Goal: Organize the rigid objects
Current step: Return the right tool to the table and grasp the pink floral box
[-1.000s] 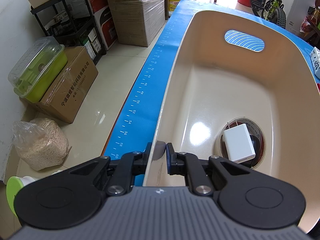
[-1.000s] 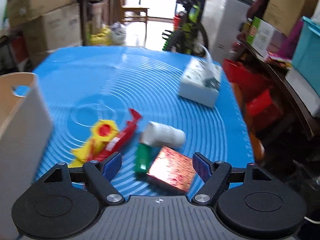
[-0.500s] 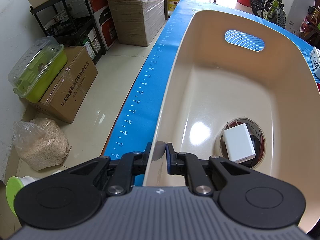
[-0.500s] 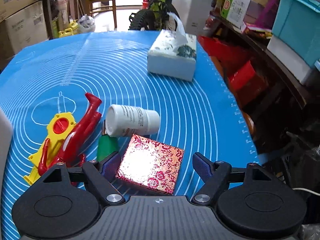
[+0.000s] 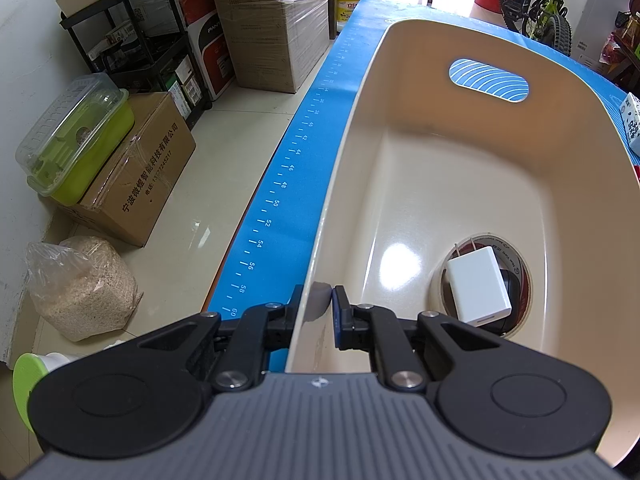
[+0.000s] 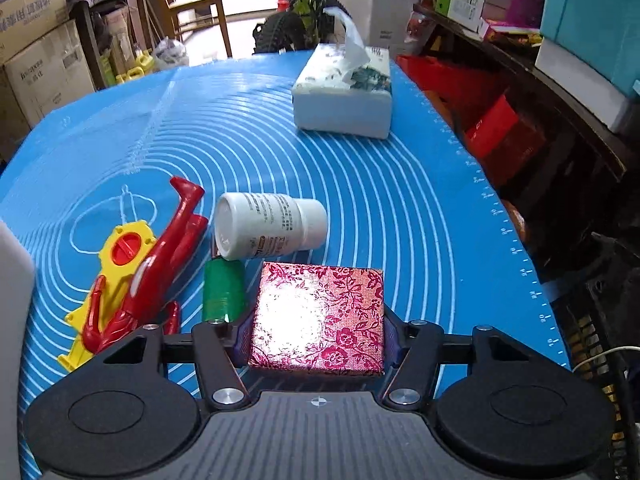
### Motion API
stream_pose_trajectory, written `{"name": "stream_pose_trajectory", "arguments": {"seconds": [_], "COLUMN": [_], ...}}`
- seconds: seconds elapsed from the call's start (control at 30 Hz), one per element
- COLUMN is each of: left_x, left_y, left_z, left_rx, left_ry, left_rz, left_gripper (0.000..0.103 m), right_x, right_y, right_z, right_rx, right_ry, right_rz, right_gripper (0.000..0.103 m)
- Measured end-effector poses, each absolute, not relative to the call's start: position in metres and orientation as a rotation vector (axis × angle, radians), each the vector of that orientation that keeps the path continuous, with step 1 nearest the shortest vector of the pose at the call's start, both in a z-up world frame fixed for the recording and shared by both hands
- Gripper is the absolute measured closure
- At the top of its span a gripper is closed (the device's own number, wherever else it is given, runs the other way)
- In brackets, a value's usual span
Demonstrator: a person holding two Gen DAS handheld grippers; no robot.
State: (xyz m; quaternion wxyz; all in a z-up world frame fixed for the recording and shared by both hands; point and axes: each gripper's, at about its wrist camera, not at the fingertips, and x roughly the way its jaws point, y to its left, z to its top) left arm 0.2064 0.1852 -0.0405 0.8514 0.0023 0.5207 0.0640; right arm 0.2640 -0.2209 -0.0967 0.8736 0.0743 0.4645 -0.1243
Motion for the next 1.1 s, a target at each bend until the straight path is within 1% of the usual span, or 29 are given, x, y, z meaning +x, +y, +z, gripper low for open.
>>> {"name": "stream_pose_trajectory", "arguments": {"seconds": [0.2, 0.37, 0.7, 0.9, 1.1], "left_x": [0.206, 0.206, 0.207, 0.207, 0.207], "left_y": [0.185, 0.185, 0.185, 0.185, 0.185], "left_z": [-0.040, -0.040, -0.040, -0.040, -0.040], "left_rx": [0.005, 0.005, 0.005, 0.006, 0.006], "left_ry": [1.096, 1.097, 1.097, 1.097, 1.098], "left_rz": [0.135, 0.135, 0.135, 0.135, 0.135], "left_gripper": [0.088, 0.088, 0.088, 0.088, 0.088], "right_x": [0.246, 0.235, 0.234, 0.236, 0.241], "right_y": [-0.219, -0.211, -0.143, -0.092, -0.051], "right_z": [-0.070, -0.036, 0.033, 0.052, 0.050], "right_rx": [0.165, 0.184, 0.141, 0.110, 0.089], "right_ry": [0.915, 0.848, 0.692, 0.656, 0.678], "right_rz": [-0.225, -0.171, 0.054, 0.196, 0.290], "right_gripper": [0.040, 0.040, 0.040, 0.040, 0.040]}}
